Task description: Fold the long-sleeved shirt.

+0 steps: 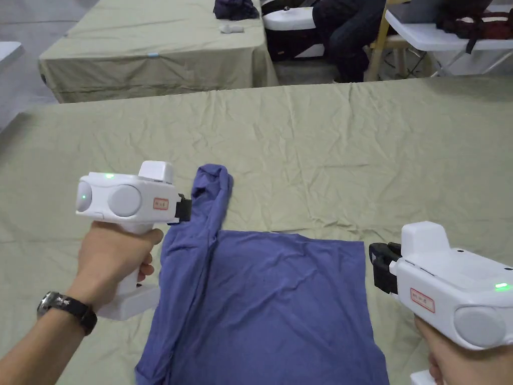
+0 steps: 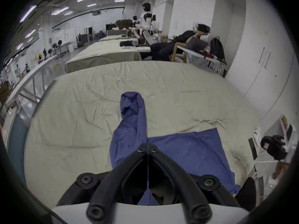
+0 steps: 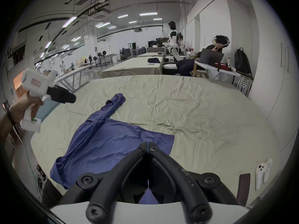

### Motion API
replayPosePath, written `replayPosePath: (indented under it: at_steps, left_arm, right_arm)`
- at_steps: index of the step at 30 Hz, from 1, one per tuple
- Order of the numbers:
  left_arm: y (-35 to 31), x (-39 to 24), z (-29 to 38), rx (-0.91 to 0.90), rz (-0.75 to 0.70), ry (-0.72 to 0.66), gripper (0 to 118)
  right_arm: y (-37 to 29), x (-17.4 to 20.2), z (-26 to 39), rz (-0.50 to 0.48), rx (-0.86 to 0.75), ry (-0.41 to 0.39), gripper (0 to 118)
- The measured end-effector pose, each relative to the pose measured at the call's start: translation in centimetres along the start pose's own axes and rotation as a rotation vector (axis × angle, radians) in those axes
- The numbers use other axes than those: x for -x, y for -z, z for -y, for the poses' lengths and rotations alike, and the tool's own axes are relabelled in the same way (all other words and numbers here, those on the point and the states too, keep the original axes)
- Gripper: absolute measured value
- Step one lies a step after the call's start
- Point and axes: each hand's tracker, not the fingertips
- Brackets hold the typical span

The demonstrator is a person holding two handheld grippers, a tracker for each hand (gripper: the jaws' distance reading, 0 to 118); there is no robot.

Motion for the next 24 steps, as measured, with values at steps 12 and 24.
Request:
replayPosePath:
  at_steps: [12, 24]
  left_arm:
    - [17.4, 1.0, -9.5, 0.132, 0.024, -0.017, 36]
    - [30.6, 3.5, -11.7, 0.217, -0.046, -0.120, 68]
  right_arm:
    - [9.2, -2.2, -2.4, -0.010, 0.090, -0.012, 1]
    - [15.0, -4.8, 0.0, 0.010, 0.210, -0.018, 1]
